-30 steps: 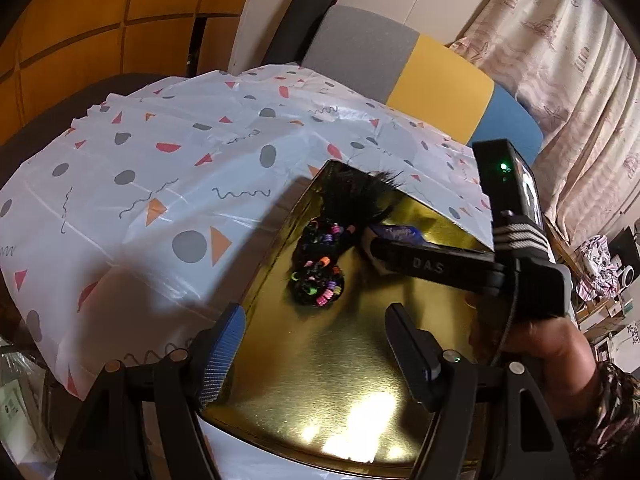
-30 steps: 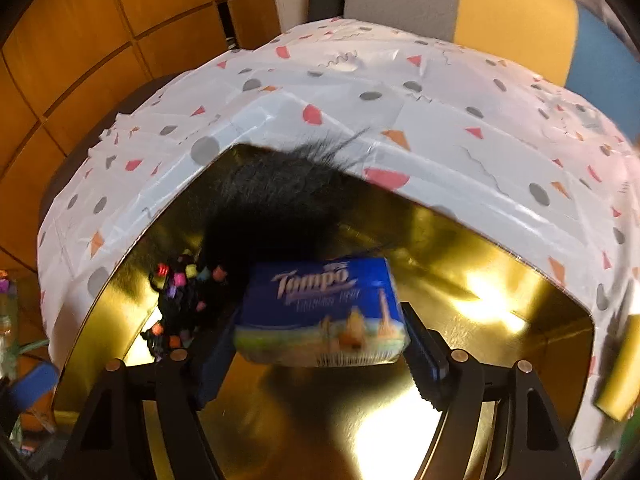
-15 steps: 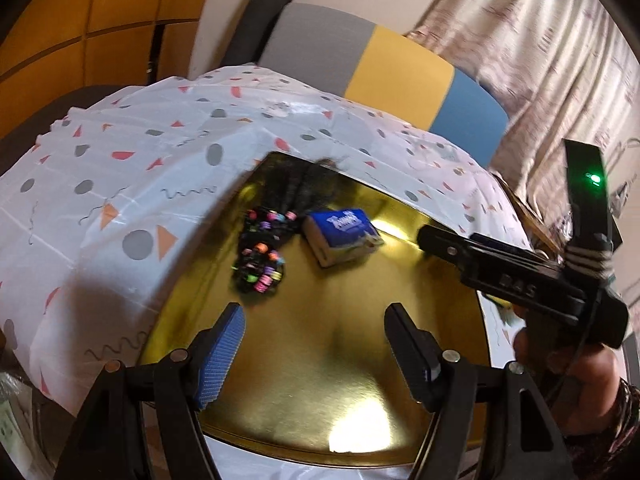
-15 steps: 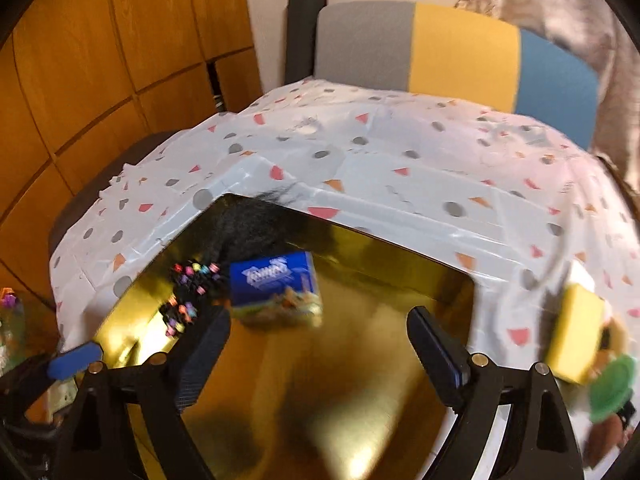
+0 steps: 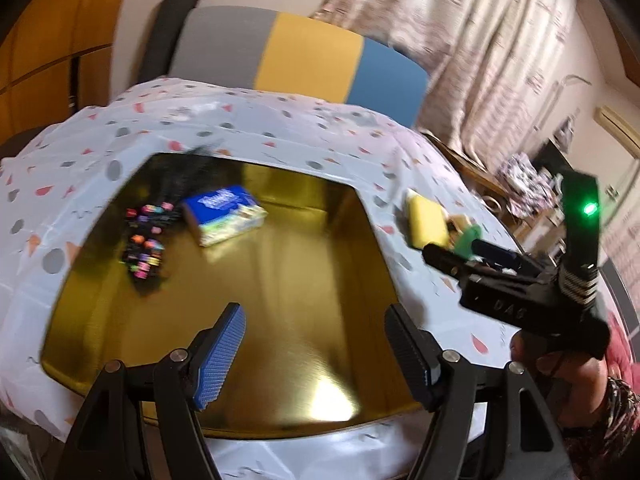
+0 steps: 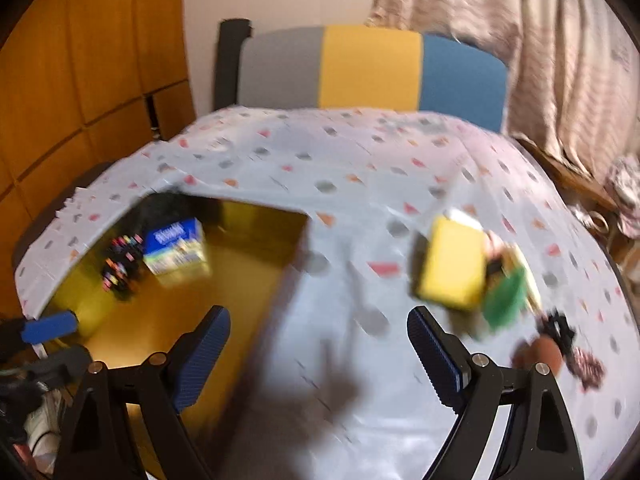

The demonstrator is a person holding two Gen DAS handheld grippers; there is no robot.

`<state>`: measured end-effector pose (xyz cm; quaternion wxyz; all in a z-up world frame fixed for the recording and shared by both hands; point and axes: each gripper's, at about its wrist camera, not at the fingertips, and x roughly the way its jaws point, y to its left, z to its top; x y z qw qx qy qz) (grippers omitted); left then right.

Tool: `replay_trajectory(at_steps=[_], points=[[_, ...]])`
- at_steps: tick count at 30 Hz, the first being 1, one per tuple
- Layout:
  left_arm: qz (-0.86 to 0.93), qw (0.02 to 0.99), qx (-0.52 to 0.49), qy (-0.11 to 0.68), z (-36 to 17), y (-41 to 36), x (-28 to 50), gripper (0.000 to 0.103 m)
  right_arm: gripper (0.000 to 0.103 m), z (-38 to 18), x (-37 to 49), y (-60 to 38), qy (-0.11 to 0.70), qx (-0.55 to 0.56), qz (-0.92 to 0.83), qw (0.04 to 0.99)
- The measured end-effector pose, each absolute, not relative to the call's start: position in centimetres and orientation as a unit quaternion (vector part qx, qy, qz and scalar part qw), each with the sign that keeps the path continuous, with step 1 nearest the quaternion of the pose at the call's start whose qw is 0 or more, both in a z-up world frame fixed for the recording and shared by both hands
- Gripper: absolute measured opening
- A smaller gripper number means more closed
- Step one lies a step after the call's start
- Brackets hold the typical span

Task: Organize soft objects
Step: 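Grasp the brown round sponge with the right gripper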

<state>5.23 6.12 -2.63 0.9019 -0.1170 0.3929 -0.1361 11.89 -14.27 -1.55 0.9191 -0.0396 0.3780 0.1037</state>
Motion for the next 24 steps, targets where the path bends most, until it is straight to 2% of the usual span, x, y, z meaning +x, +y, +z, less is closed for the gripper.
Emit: replay_trajectory(at_steps=[11,17,24], points=[[-0.212,0.884,-0.076,0.409,-2.8,-0.9,3.6,0.073,0.091,-7.8,7.2,-24.2,0.430,0.026,0.020,0.902],[-0.238,0.875,-0.068,0.417,-3.0,-4.3,3.1,0.073,0.091,-8.4,5.9,-31.5,0.409,0.077,-0.064,0.907],[-0.260,0.863,-0.065,0.429,-3.1,-8.0,3.0,0.073,0.090,-7.4,8.4,-36.1,0.385,0.088,-0.085,0.915]])
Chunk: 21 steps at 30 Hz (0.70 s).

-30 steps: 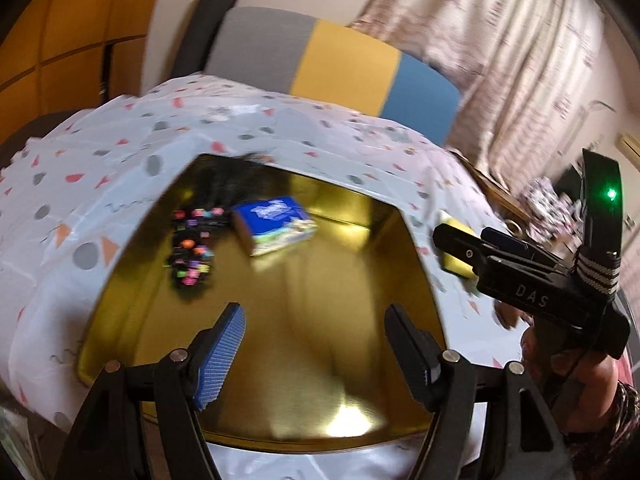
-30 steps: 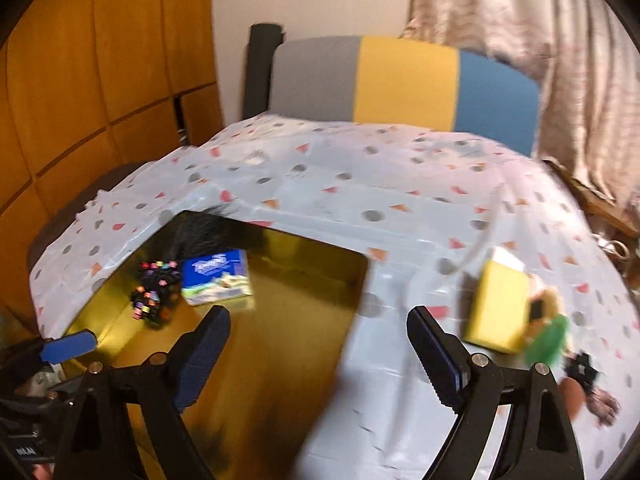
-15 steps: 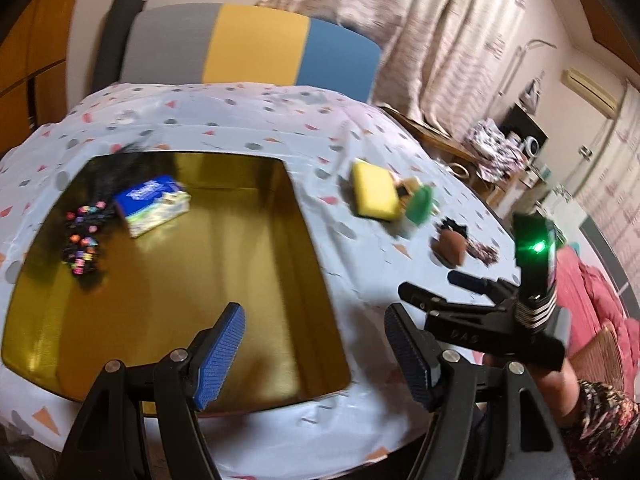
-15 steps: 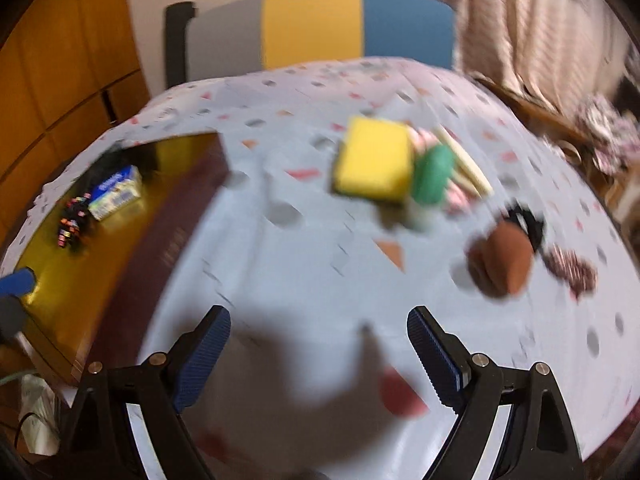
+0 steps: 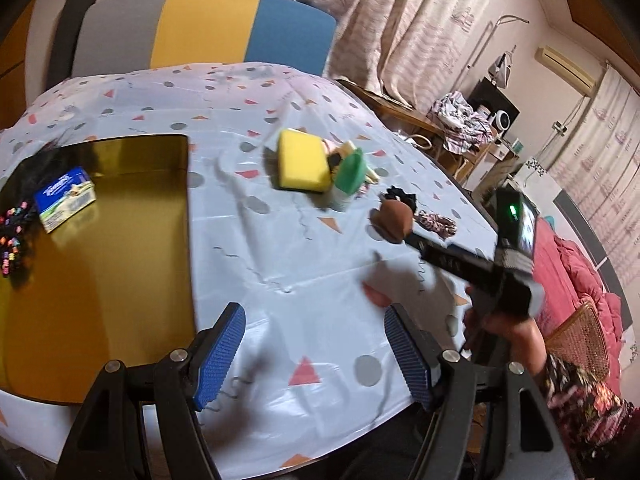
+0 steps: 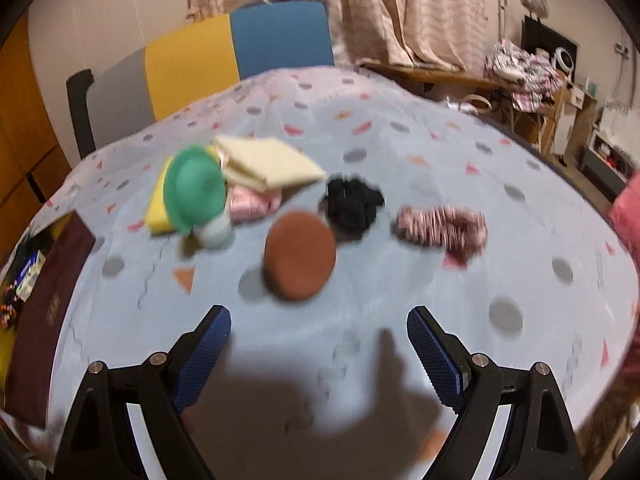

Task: Organize soft objects
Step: 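Grasp the brown round sponge with the right gripper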

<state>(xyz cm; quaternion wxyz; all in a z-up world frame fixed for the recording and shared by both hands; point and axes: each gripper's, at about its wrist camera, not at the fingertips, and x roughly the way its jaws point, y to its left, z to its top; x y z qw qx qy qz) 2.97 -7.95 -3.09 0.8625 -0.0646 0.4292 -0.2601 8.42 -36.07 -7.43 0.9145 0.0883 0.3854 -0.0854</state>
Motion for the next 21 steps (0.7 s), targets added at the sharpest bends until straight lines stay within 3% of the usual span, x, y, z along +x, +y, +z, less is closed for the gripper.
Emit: replay_trajectory(at_steps=[7,13,21], points=[[-0.257,0.859,-0.058,0.440,-3.2,-9.1,3.2,0.073,0.081,-7.9,12.4,-37.6,0.384,0.112,-0.082,0.913],[-0.248,0.857,-0.062,0.447,-3.7,-9.1,3.3,0.073,0.080,-8.8,13.7,-37.9,0.385,0.110,-0.078,0.913],[-0.247,0.855,-0.058,0.452,-3.7,-10.1,3.9,0.073,0.056,-9.7,14.3,-37.4,0.385,0.127,-0.039,0.913]])
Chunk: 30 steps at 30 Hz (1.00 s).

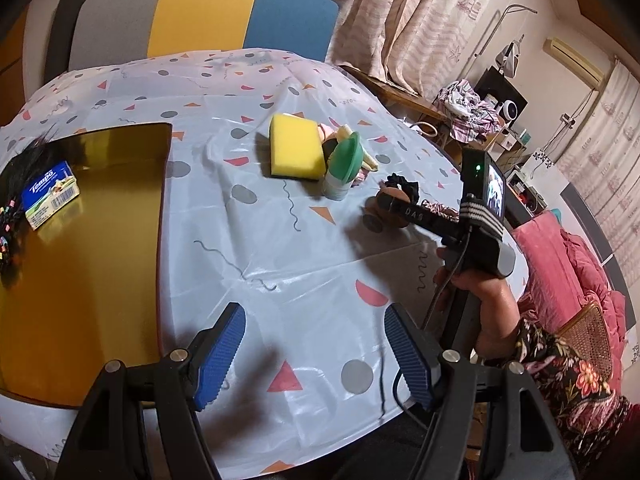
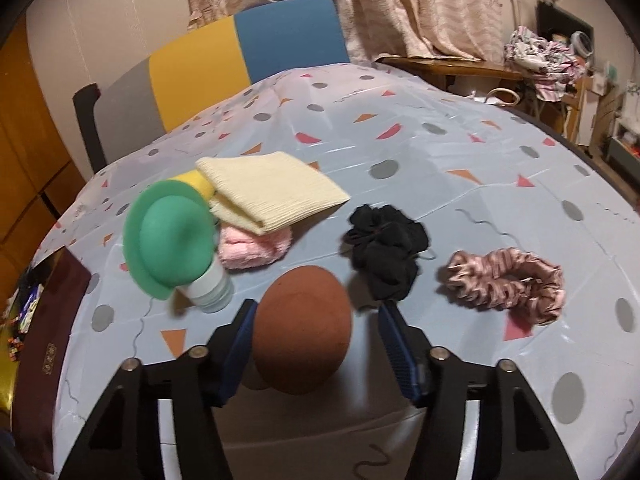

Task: Organize soft objects
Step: 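Grasp the brown round sponge with the right gripper, then grasp the green-capped bottle with the left gripper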

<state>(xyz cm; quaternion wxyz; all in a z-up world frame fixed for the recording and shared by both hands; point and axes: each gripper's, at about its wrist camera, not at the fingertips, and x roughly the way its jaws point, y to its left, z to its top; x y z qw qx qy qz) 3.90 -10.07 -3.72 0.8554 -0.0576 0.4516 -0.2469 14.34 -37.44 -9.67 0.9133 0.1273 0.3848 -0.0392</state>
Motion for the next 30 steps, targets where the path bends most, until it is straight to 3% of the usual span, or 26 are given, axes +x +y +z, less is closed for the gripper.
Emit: replay_trajectory(at_steps=[2,5,30], points=[[-0.246,0.856,-0.057,0.451,-3.5,-10.5,4.3,0.073,0.044,-9.7,14.2,-36.8,0.383,0.114,-0.034,0.916],[-0.247,0.858,-0.058,0.448,-3.0,-11.4,5.2,0.073,0.042,-9.5,13.7,-36.1,0.374,0.097,-0.031,0.922],[-0.217,0.868,0.048,0.445,-3.7,-24.8,19.6,0.074,0.041,-10.6,11.2,-38.0,0.330,0.161,-0.043,0.929]])
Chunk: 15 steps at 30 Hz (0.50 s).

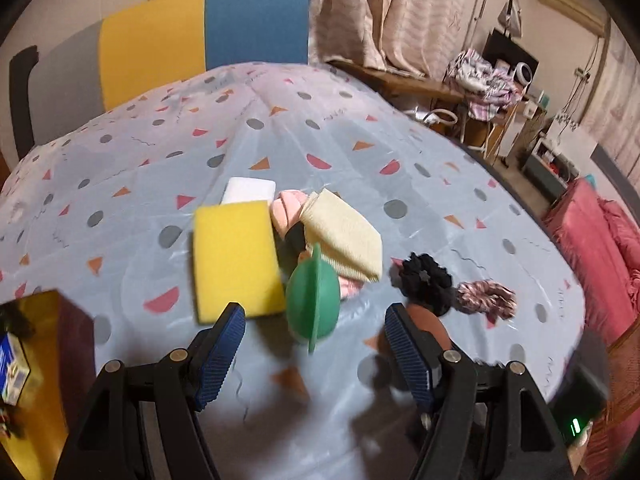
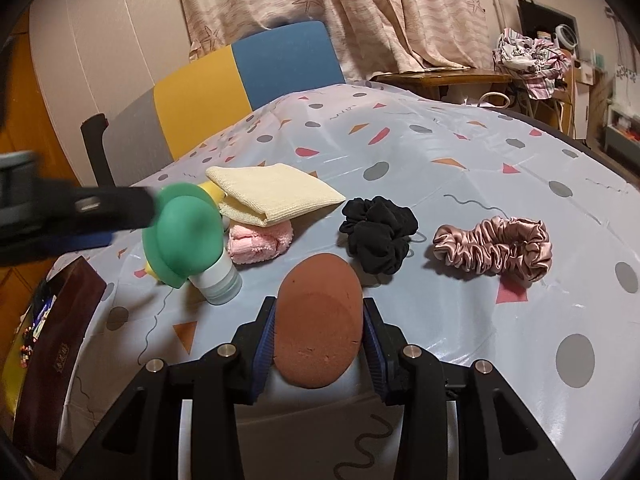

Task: Organize soft objects
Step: 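Grasp the green-capped bottle with the left gripper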

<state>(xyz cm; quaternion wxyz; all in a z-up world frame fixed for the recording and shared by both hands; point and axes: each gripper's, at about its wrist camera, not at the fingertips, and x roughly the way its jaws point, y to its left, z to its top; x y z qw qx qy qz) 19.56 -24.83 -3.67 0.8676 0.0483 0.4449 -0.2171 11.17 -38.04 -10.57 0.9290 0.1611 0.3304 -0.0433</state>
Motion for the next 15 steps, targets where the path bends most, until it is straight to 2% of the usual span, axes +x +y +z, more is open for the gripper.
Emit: replay_trajectory(at_steps=[9,11,12,13,15], points=[[-0.209,0.864,0.070,0.452,-6.1,-26.4,21.9,0.074,0.041,-10.7,11.1,-38.2,0.329,0.169,-0.041,0.928],[-0.220,0.864,0.060,0.448,-6.3,-26.1,21.9,0.062,0.042,-10.8,11.2,-38.2,0.330,0.170,-0.041,0.928],[-0.222,0.864,0.067,0.446,-6.4,-26.1,21.9,0.048,0.042,-10.8,11.1,-38.2,0.330,0.170,-0.041,0.928],[-0.222,0.864,0.073,0.446,-6.4,-26.3,21.9,0.038,0.042,-10.8,11.2,-38.2,0.330,0.170,-0.041,0.928],[-0.229,0.859,0.086,0.449,-6.9,-26.4,21.9,0.034,0.042,-10.8,11.2,-38.1,0.330,0.170,-0.042,0.927]])
